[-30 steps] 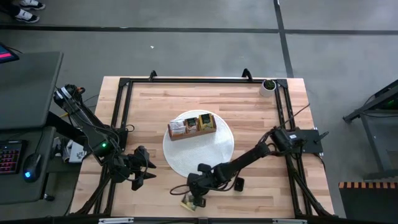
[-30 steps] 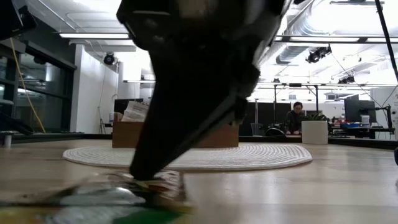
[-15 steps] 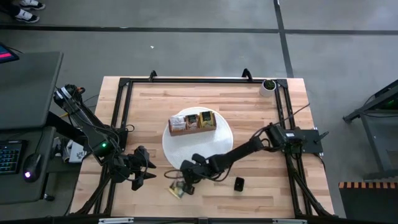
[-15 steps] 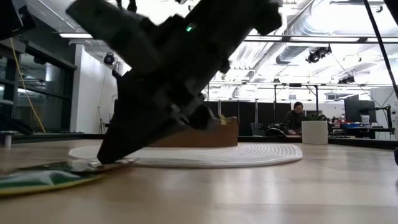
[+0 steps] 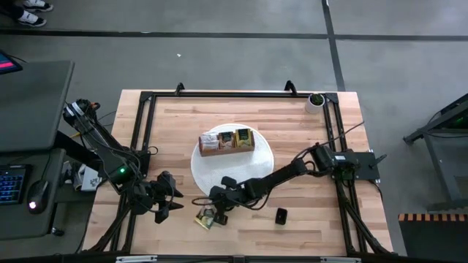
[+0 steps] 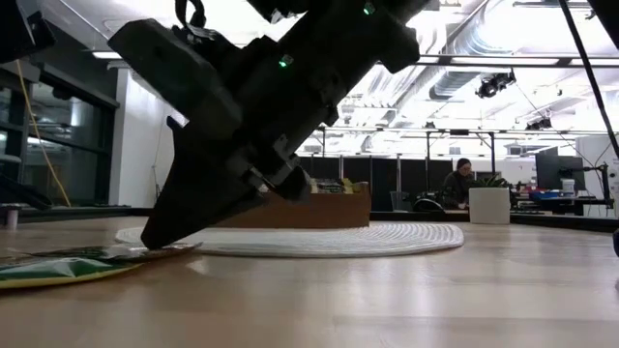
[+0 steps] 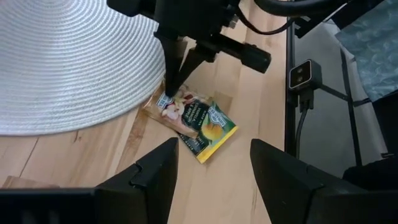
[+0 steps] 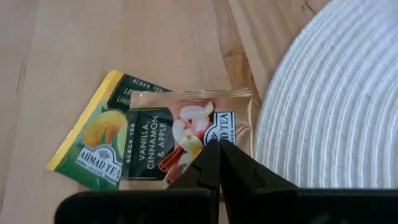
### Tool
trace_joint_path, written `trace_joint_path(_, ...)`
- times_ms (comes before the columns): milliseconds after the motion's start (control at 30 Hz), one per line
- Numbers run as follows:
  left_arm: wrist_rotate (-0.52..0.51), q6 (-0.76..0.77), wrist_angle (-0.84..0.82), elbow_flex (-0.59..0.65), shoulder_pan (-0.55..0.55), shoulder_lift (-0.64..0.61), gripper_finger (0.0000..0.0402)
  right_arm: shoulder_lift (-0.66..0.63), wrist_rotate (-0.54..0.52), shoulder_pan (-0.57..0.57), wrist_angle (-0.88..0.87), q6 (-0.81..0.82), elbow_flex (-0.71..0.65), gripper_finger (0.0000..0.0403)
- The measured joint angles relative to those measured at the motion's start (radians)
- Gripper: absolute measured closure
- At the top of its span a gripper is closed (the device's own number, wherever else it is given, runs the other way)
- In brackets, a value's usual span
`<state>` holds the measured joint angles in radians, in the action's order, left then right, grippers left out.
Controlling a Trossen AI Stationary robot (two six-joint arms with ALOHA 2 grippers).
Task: Pick & Place Tea
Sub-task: Put the brown tea bag into the middle section of the wooden organizer
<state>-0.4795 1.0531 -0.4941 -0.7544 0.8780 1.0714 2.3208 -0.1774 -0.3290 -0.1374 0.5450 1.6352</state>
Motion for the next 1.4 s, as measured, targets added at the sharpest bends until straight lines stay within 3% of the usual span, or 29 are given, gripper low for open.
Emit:
trace_joint_path(300, 0.0, 0.0, -0.011, 0.0, 0.0, 0.0, 0.0202, -0.047, 0.048, 0.003, 0.041, -0.193, 0.002, 0.0383)
trace_joint_path(433, 0.001, 0.0, -0.011, 0.0, 0.0, 0.0, 0.0202, -0.053, 0.129, 0.003, 0.047, -0.381, 0.002, 0.0365)
trace_joint_path(567, 0.002, 0.0, -0.011, 0.0, 0.0, 0.0, 0.0202, -0.053, 0.188, 0.001, 0.039, -0.592, 0.002, 0.0328)
trace_joint_path(767, 0.006, 0.002, -0.011, 0.0, 0.0, 0.0, 0.0202, -0.055, 0.171, 0.019, 0.027, -0.74, 0.003, 0.0252)
trace_joint_path(1067, -0.004, 0.007, -0.012, 0.0, 0.0, 0.0, 0.0202, -0.056, 0.177, 0.05, 0.021, -0.715, 0.004, 0.017)
trace_joint_path(1233, -0.05, 0.043, -0.013, 0.0, 0.0, 0.004, 0.0202, -0.057, 0.173, 0.046, 0.022, -0.568, 0.005, 0.0172)
trace_joint_path(1400, -0.081, 0.083, -0.014, 0.0, 0.0, 0.045, 0.0202, -0.057, 0.096, 0.028, 0.017, -0.358, 0.005, 0.0212)
